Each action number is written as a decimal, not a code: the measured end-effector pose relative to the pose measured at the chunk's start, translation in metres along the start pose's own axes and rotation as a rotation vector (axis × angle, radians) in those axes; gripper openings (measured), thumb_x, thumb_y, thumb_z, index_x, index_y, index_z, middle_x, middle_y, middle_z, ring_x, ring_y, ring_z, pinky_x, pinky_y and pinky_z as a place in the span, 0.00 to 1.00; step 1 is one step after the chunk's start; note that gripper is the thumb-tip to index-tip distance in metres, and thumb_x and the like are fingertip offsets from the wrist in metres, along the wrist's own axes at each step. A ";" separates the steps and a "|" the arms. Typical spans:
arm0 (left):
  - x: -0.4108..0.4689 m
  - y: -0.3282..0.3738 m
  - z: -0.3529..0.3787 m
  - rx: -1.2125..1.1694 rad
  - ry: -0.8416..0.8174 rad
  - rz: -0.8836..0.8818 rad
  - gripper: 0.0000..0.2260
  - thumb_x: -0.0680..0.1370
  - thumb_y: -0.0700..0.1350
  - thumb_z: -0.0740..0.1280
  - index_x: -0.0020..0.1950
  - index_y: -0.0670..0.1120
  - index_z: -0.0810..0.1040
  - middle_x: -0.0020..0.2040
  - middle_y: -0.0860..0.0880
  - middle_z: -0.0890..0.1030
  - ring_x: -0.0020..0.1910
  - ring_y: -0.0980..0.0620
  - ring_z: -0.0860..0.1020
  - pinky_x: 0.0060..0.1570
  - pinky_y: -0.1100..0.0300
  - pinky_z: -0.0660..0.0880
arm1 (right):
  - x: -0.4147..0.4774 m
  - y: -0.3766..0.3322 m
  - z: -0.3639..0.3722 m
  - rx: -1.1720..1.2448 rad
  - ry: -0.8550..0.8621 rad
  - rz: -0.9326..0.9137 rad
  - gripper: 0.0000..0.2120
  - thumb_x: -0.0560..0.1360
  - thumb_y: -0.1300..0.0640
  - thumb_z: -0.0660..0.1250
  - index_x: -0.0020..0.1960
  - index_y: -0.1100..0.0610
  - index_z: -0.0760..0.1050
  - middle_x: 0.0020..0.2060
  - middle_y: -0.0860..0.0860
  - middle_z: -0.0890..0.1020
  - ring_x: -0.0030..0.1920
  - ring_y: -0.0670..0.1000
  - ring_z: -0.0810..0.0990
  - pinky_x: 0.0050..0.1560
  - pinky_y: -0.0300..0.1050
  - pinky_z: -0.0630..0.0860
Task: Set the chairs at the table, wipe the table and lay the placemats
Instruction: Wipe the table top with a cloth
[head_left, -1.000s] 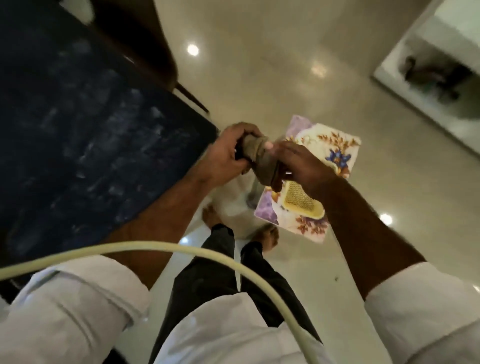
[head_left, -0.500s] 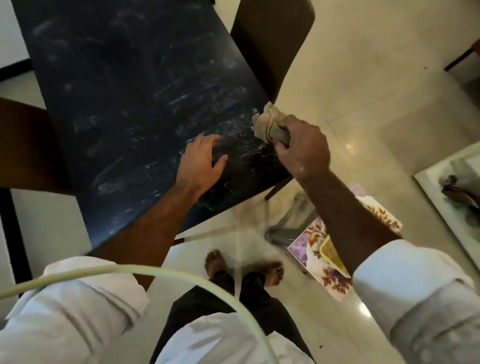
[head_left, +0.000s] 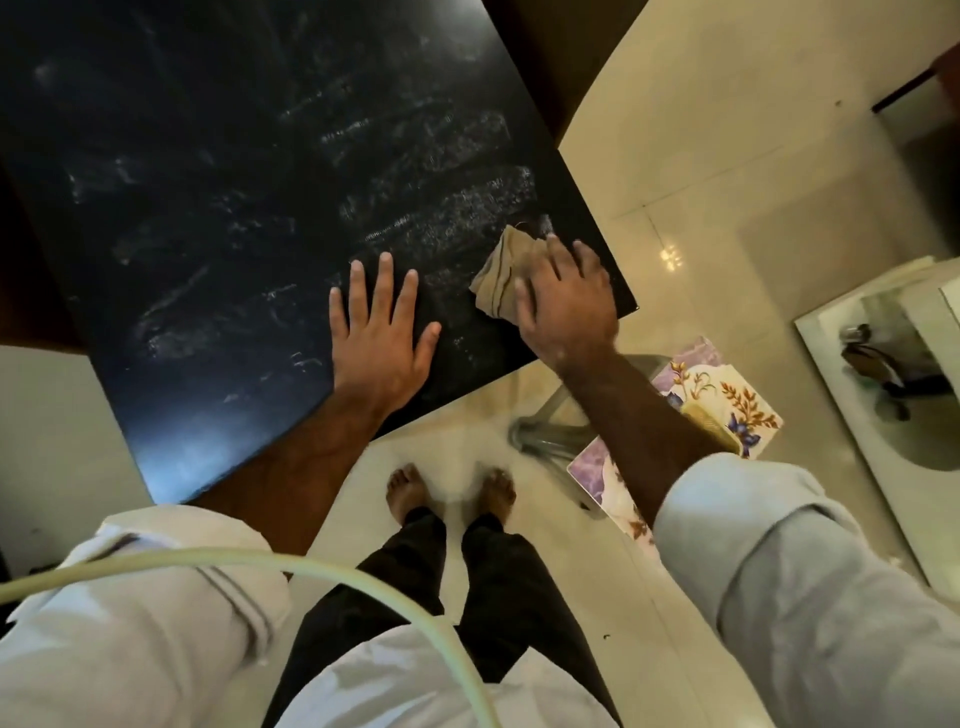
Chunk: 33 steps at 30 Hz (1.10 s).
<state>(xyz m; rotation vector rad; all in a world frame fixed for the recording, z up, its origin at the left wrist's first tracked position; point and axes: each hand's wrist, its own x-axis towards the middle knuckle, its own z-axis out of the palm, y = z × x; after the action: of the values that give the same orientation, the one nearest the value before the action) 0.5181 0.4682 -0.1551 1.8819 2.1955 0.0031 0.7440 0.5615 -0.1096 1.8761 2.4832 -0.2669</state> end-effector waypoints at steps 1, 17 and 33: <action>0.001 0.001 0.003 -0.003 0.007 -0.010 0.34 0.87 0.66 0.50 0.90 0.52 0.53 0.91 0.45 0.46 0.89 0.37 0.44 0.84 0.30 0.48 | 0.005 -0.004 0.007 0.008 -0.041 -0.005 0.28 0.87 0.40 0.56 0.84 0.49 0.66 0.85 0.57 0.66 0.85 0.66 0.61 0.79 0.69 0.67; 0.011 0.013 0.029 0.017 0.076 -0.080 0.33 0.88 0.65 0.47 0.90 0.53 0.49 0.91 0.47 0.44 0.89 0.39 0.44 0.85 0.31 0.47 | 0.053 0.052 0.049 0.033 0.043 0.088 0.31 0.88 0.37 0.48 0.90 0.43 0.52 0.90 0.54 0.52 0.88 0.64 0.51 0.82 0.70 0.62; 0.013 0.017 0.029 0.036 0.089 -0.087 0.33 0.87 0.66 0.45 0.90 0.54 0.48 0.91 0.48 0.45 0.89 0.40 0.44 0.85 0.33 0.48 | 0.036 0.065 0.049 0.066 -0.010 0.090 0.34 0.88 0.38 0.47 0.90 0.49 0.47 0.89 0.51 0.53 0.89 0.62 0.48 0.84 0.69 0.60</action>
<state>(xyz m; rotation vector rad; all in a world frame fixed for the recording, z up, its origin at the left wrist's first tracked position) 0.5383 0.4794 -0.1826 1.8365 2.3502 0.0315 0.7918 0.6058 -0.1698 1.9993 2.4045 -0.3588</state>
